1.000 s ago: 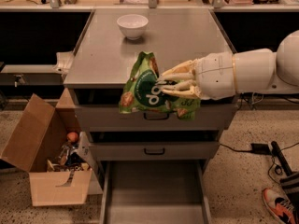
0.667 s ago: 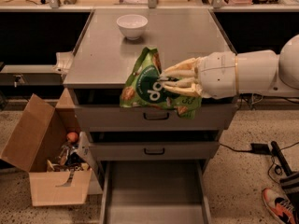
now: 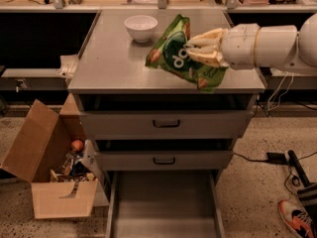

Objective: Pick green rice chip bag from bottom drawer and place on counter

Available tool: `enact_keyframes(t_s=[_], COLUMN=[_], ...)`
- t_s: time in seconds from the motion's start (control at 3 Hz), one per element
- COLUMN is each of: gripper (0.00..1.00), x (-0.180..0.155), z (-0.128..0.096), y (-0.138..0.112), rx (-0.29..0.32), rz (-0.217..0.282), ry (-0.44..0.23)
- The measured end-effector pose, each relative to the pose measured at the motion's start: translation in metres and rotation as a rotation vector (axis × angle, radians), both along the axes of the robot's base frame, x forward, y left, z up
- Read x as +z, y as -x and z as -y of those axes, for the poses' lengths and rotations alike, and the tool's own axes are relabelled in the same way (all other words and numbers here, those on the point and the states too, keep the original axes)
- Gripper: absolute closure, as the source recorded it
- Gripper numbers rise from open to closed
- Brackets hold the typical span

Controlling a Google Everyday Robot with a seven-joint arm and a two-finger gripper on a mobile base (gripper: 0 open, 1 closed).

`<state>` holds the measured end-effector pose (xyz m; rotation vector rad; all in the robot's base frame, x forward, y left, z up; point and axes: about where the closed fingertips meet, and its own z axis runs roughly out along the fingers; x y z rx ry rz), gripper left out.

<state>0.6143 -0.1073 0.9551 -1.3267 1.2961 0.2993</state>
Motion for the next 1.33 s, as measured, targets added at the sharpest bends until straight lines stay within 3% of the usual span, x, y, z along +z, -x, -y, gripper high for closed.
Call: enact_keyframes(t_s=[0.33,0.67,1.0,1.33], gripper=[1.0,1.0,1.0,0.74], x=[0.003,-0.009,-0.026,-0.024], z=[0.023,0.036,0.042,0.043], y=[-0.064,-0.123,-0.155,-0.157], rx=[-0.091,-0.161,-0.204,-0.208], rz=[-0.034,-0.1,-0.153,-0.151], ry=[-0.01,-0.018,-0.026,-0.029])
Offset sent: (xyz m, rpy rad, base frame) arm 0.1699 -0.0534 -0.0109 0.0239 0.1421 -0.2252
